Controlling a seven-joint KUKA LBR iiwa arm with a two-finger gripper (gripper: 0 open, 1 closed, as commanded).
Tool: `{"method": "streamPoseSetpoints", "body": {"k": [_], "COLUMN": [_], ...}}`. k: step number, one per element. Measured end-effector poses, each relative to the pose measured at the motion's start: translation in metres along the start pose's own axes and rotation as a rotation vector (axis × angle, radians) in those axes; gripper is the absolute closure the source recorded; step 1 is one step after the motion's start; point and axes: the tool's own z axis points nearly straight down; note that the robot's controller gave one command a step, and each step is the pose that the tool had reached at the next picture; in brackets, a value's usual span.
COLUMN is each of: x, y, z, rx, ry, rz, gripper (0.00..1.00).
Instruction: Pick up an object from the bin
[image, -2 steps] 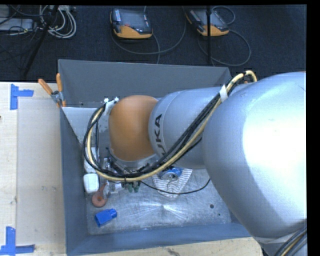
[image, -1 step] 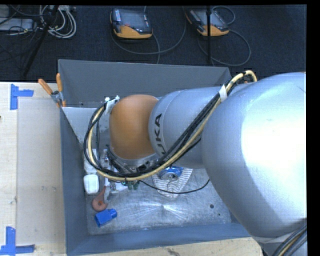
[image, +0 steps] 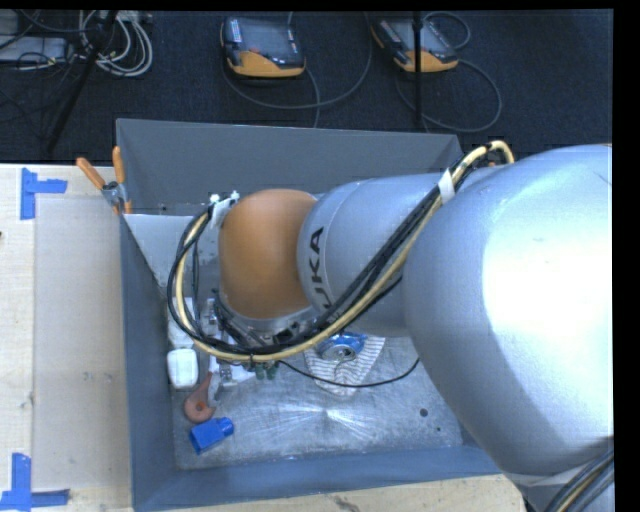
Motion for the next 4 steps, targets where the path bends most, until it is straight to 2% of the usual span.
{"method": "streamPoseSetpoints", "body": {"k": [1,2,3,4], "x": [0.037,0.037,0.04,0.045], "y": [0.023,0.023,0.014,-0.006], "z": [0.006,0.006,-0.05,-0.117], "rx": [-0.001,-0.001,0.003,0.002], "ry": [0.0,0.0,0.011,0.011], "rz": [0.059,0.059,0.048,-0.088], "gripper": [1.0,1.0,1.0,1.0]}}
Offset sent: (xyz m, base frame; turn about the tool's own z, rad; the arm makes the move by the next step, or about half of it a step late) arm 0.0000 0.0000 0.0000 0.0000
